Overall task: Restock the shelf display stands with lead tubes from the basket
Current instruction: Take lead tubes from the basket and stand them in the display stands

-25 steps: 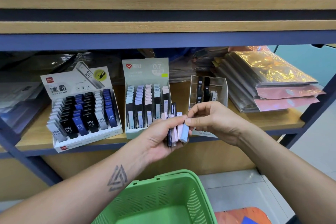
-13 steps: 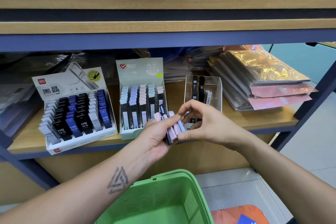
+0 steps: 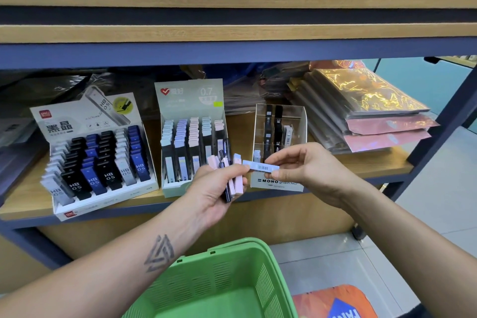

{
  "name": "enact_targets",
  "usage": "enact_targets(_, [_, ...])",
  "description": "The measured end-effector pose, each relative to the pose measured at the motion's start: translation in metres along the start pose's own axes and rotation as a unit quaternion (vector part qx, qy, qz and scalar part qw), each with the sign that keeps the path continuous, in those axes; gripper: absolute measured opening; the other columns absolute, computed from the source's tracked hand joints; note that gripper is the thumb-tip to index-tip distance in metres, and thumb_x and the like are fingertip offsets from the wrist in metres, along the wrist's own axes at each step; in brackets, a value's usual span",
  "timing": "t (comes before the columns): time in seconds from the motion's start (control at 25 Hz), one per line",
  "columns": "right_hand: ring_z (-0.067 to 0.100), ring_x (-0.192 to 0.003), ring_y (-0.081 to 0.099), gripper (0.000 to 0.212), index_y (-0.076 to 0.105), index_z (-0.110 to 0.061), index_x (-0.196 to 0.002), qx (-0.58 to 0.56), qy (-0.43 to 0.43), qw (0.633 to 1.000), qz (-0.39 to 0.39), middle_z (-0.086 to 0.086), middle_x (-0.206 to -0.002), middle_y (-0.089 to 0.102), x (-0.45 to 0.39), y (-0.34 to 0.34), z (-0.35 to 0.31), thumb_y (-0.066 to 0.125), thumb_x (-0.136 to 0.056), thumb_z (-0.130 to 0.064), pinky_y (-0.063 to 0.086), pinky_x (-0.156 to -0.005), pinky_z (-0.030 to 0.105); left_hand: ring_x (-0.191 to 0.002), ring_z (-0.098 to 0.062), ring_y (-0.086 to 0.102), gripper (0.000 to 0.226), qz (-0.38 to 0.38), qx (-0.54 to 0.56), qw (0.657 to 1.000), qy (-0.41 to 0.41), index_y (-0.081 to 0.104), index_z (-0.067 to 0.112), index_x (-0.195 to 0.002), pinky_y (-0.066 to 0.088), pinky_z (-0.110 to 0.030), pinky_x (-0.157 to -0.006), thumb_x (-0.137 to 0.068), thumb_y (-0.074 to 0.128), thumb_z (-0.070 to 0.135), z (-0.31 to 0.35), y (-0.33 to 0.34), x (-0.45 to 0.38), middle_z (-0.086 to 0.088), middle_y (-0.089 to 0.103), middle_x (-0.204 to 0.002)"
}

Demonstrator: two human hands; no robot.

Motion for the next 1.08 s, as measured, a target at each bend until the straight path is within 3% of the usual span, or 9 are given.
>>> enact_targets(0.24, [0.030, -0.098, 0.074, 0.042, 0.070, 0.001, -0.111, -0.045, -0.005, 0.999, -0.017, 0.019, -0.104, 0.075, 0.007, -0.003, 0.002, 0.077, -0.073, 0.017, 0.059, -0.085, 0.031, -0.055, -0.018, 0.061, 0.031, 0.032, -0.012, 0.998, 0.044, 0.065, -0.016, -0.108, 0.052, -0.023, -0.047, -0.080, 0.074, -0.009, 0.002, 0.004, -0.003, -0.020, 0.065, -0.073])
enact_targets(0.36, [0.033, -0.097, 0.074, 0.032, 0.071, 0.002, -0.107, -0.074, -0.011, 0.997, 0.015, 0.023, -0.100, 0.075, 0.009, -0.008, 0.003, 0.079, -0.076, 0.004, 0.059, -0.089, 0.034, -0.055, -0.018, 0.061, 0.033, 0.029, -0.007, 0.998, 0.050, 0.065, -0.016, -0.110, 0.050, -0.023, -0.047, -0.080, 0.075, -0.007, -0.002, 0.009, -0.004, -0.019, 0.065, -0.074])
enact_targets(0.48, [0.026, -0.081, 0.072, 0.019, 0.071, 0.004, -0.106, -0.126, -0.027, 0.988, 0.087, 0.022, -0.089, 0.074, 0.007, -0.029, -0.005, 0.067, -0.088, 0.008, 0.061, -0.079, 0.028, -0.056, -0.016, 0.058, 0.025, -0.008, 0.012, 1.000, 0.016, 0.066, -0.014, -0.106, 0.049, -0.023, -0.048, -0.084, 0.072, -0.003, -0.008, 0.021, 0.000, -0.018, 0.070, -0.076])
enact_targets(0.68, [0.022, -0.076, 0.074, 0.013, 0.071, -0.003, -0.099, 0.044, -0.085, 0.975, 0.200, 0.015, -0.085, 0.076, 0.008, -0.078, -0.032, 0.072, -0.088, 0.004, 0.060, -0.074, 0.029, -0.062, -0.020, 0.059, 0.013, -0.063, 0.039, 0.996, -0.053, 0.067, -0.006, -0.096, 0.054, -0.025, -0.051, -0.086, 0.070, 0.001, -0.018, 0.034, 0.008, -0.020, 0.067, -0.079])
enact_targets(0.8, [0.020, -0.079, 0.075, 0.012, 0.075, -0.012, -0.091, 0.113, -0.094, 0.965, 0.217, 0.008, -0.085, 0.077, 0.012, -0.081, -0.035, 0.077, -0.086, -0.001, 0.061, -0.077, 0.029, -0.063, -0.022, 0.064, 0.018, -0.075, 0.020, 0.995, -0.058, 0.066, -0.004, -0.101, 0.056, -0.029, -0.053, -0.087, 0.071, 0.005, -0.020, 0.038, 0.009, -0.020, 0.067, -0.080])
enact_targets(1.0, [0.011, -0.073, 0.073, 0.015, 0.074, -0.020, -0.090, 0.207, -0.114, 0.949, 0.207, 0.000, -0.083, 0.075, 0.003, -0.063, -0.042, 0.078, -0.086, -0.007, 0.059, -0.073, 0.025, -0.071, -0.027, 0.070, 0.014, -0.075, -0.036, 0.995, -0.051, 0.069, -0.001, -0.090, 0.063, -0.043, -0.062, -0.089, 0.072, 0.013, -0.015, 0.030, 0.013, -0.017, 0.069, -0.080])
enact_targets(1.08, [0.009, -0.076, 0.071, 0.013, 0.075, -0.022, -0.092, 0.244, -0.133, 0.936, 0.217, -0.005, -0.084, 0.074, -0.004, -0.054, -0.053, 0.079, -0.086, -0.011, 0.057, -0.072, 0.023, -0.070, -0.026, 0.070, 0.018, -0.070, -0.075, 0.993, -0.052, 0.069, -0.001, -0.093, 0.062, -0.040, -0.057, -0.088, 0.073, 0.016, -0.013, 0.023, 0.016, -0.017, 0.069, -0.080])
Point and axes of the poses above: each hand's wrist, its own x-axis away from the middle knuckle, its own y-axis out of the palm, z = x × y, the point moved 8 cm from there along -x, towards the middle knuckle
